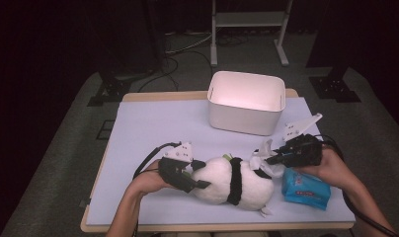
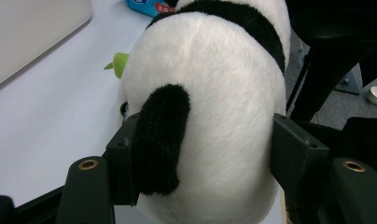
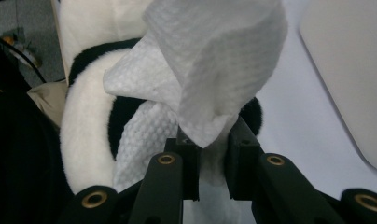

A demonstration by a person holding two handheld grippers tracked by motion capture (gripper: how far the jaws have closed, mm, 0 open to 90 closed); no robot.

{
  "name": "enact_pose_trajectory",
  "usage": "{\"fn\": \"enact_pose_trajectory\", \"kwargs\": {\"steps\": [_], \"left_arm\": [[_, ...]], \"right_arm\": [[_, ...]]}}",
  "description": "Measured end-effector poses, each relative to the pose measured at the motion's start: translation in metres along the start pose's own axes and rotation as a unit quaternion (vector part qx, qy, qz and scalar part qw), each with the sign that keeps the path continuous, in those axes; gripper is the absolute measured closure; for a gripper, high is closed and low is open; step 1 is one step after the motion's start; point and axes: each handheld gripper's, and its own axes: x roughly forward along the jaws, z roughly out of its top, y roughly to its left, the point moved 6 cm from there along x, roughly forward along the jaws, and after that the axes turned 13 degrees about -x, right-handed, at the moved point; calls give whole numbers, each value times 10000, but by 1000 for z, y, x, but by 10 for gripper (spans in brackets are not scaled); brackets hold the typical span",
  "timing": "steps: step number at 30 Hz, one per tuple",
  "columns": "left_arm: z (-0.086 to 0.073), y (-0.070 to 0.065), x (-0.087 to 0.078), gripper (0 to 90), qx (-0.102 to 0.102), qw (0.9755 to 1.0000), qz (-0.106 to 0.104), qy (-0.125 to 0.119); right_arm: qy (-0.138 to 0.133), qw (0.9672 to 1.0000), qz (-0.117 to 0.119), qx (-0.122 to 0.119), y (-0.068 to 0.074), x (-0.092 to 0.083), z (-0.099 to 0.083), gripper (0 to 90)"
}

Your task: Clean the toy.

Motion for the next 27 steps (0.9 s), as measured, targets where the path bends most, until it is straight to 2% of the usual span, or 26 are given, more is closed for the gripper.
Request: {"fn": "enact_pose_trajectory", "kwargs": {"steps": [7,12,17,22,27], "left_arm": [[1,-1,0,353,5,10000,-2,4],[2,-3,0,353,76,10000,12,27],[1,-2,0,352,53,10000,30,28],[1,-1,0,338,1,10000,-41,-2],[3,0,2,272,-131,9998,-132,-105]], "right_arm": [[64,9990,190,-388,9,13,25,772],[184,9974,365,-601,15,31,46,772],[253,9956,469,-772,20,44,61,773],[193,9960,511,-703,21,42,52,772],[58,9969,509,-600,25,36,38,773]]}}
